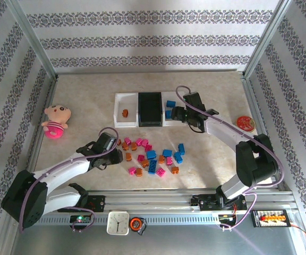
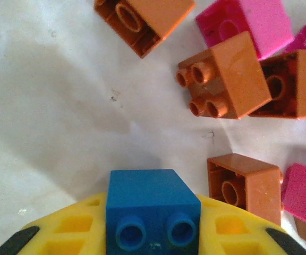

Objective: Sort the legos into containers by color
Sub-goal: Pick up the lego from the middle-left of the table, then place the lego in the container.

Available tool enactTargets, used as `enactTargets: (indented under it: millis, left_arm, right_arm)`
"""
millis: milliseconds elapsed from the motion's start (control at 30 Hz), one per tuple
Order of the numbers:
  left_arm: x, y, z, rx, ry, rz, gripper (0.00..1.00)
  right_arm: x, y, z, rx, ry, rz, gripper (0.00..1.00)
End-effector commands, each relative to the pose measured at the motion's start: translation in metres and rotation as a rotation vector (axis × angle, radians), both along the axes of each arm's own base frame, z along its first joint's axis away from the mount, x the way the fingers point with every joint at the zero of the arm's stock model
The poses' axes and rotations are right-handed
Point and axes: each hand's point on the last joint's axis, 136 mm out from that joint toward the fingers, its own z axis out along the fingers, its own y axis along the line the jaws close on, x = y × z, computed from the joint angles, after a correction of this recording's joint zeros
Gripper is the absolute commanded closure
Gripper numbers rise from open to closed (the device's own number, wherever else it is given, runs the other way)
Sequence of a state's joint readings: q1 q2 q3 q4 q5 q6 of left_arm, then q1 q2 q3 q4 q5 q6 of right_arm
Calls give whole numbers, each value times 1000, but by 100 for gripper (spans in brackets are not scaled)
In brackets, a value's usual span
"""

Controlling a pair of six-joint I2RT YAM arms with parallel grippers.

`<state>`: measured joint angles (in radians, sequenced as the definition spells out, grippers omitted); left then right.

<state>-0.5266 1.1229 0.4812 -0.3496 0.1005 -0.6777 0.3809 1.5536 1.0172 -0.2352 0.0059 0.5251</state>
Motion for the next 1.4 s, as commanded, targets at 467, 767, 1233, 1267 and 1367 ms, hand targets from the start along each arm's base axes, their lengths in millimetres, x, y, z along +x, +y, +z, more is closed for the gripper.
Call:
enactTargets:
  millis: [467, 767, 1233, 1267, 1367]
  left_arm:
    - [160, -179, 136, -177, -296, -270, 80]
    - [241, -237, 124, -129, -297, -307, 80]
    - [273, -265, 132, -215, -297, -285, 39]
    - [271, -264, 142, -227, -311, -284, 37]
    - [262, -252, 175, -269, -370, -270, 32]
  right_arm:
    - [-52, -43, -11, 22, 2, -90, 34]
    - [-79, -59, -18, 6, 9, -103, 33]
    - [-112, -37, -16, 104, -6, 52, 31]
    - [-114, -32, -15, 113, -6, 77, 31]
    - [-121, -6, -10, 131, -17, 208, 31]
